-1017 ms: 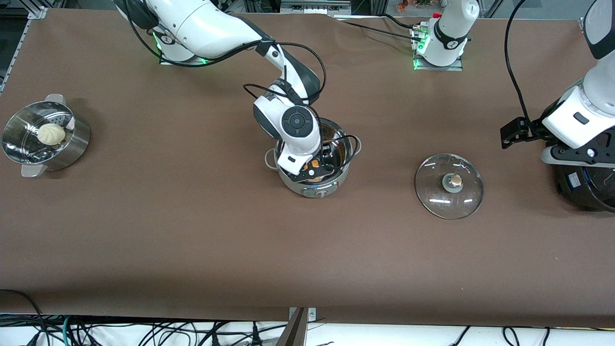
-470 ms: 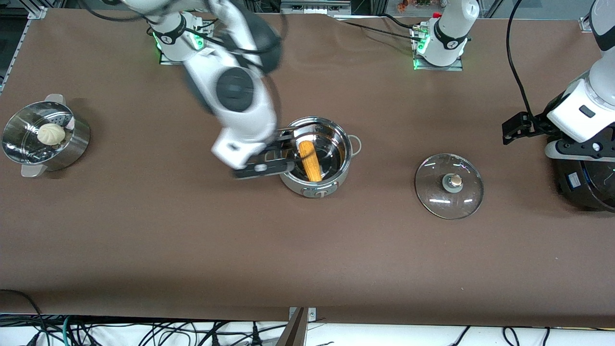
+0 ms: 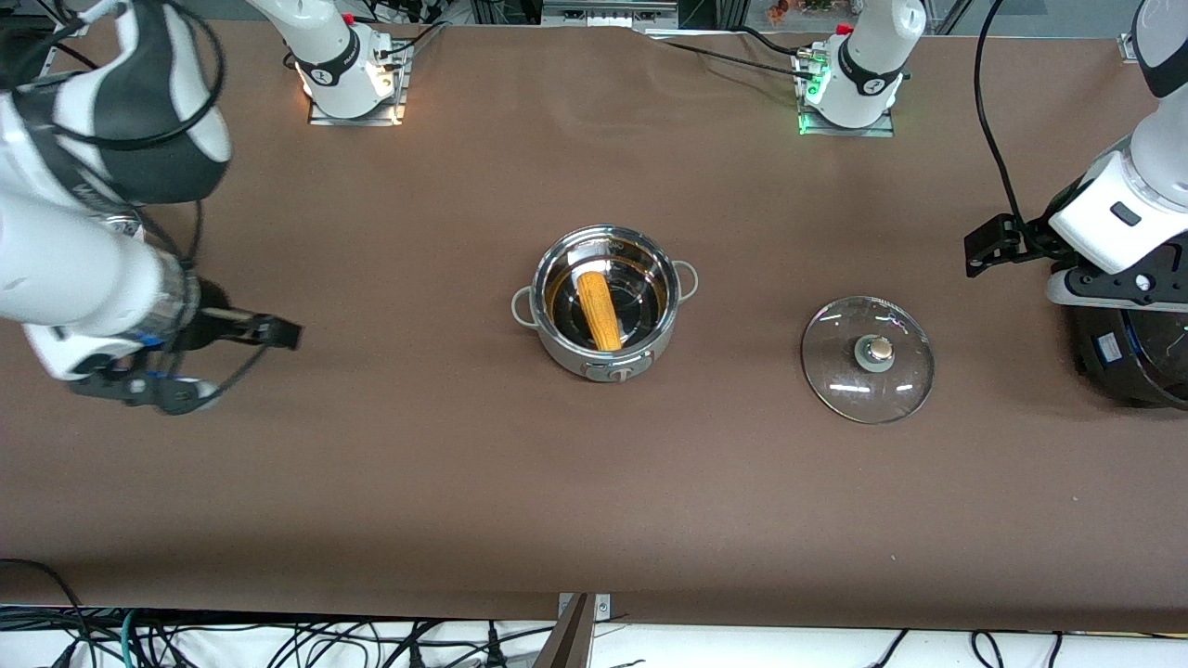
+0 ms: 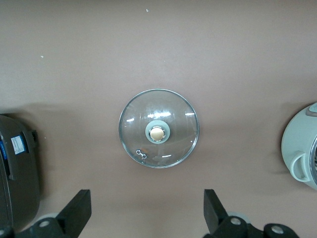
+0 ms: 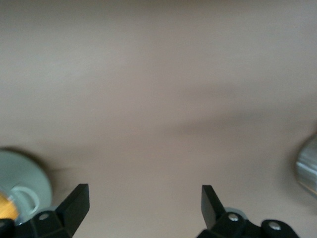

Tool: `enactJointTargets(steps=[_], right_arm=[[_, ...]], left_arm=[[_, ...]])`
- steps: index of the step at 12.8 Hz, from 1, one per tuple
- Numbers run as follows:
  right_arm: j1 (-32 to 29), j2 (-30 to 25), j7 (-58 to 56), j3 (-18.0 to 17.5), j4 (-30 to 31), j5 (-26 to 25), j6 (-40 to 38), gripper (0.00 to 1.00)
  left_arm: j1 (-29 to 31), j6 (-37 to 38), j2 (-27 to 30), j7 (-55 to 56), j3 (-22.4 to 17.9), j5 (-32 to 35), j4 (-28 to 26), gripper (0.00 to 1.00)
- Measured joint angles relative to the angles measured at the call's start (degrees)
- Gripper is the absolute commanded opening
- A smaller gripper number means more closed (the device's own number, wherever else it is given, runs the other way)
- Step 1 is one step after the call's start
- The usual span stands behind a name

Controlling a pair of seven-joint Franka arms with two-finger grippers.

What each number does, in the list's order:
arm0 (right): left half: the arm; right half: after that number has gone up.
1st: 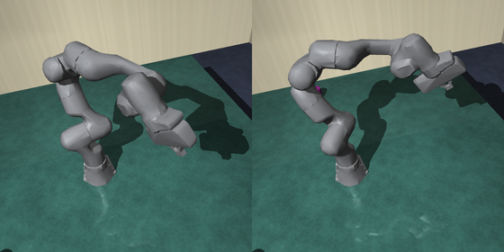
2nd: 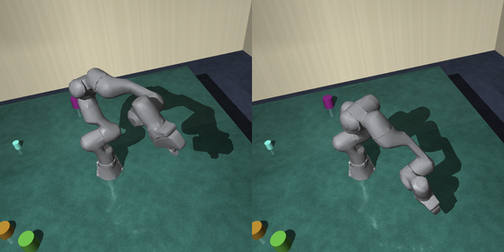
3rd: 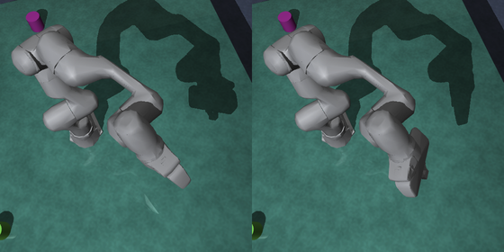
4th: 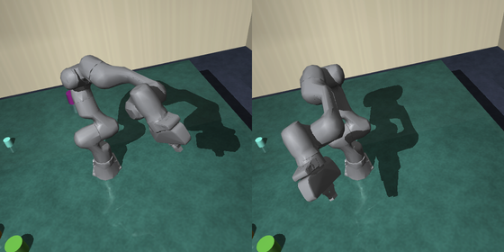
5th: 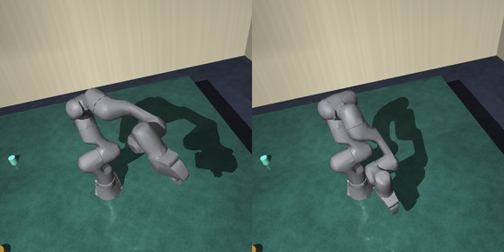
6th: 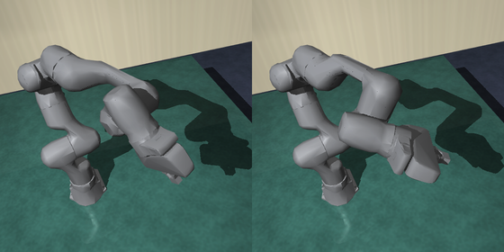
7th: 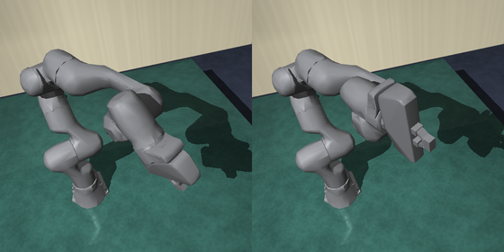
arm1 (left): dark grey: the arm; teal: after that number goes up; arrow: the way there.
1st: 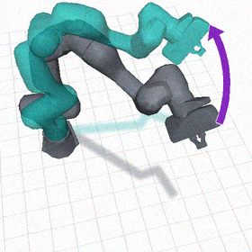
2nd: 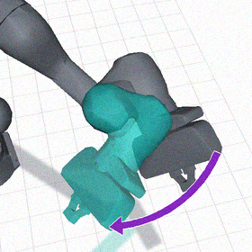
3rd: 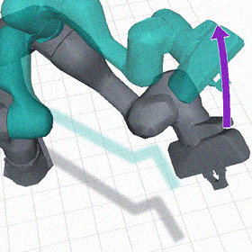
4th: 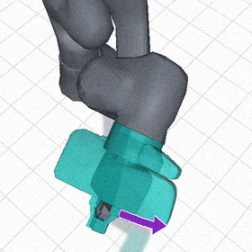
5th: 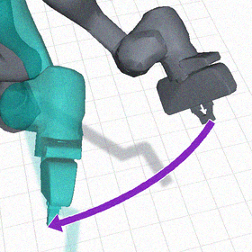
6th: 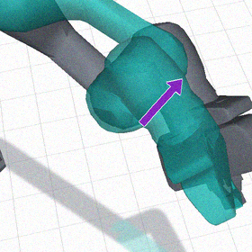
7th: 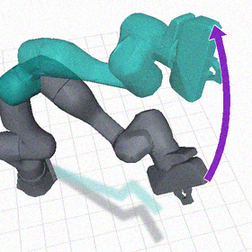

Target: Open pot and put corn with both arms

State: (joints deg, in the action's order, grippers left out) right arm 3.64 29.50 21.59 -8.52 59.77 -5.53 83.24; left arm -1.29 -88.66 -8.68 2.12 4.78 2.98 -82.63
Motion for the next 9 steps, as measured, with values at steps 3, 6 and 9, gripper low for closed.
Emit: enactJointTargets(steps=[3,6,9], right_arm=[[-3.4,-11.1,-4.1,1.3,11.9,0.9,6.2,1.00],[-6.2,-23.3,-12.2,2.3,26.2,1.1,8.4,1.00],[-6.5,-26.9,-15.8,4.4,30.1,1.1,7.8,1.00]], left_arm=[[0.0,0.1,0.0,0.0,0.0,0.0,-0.1,1.00],[0.0,0.1,0.0,0.0,0.0,0.0,-0.1,1.00],[0.0,0.6,0.0,0.0,0.0,0.0,-0.1,1.00]])
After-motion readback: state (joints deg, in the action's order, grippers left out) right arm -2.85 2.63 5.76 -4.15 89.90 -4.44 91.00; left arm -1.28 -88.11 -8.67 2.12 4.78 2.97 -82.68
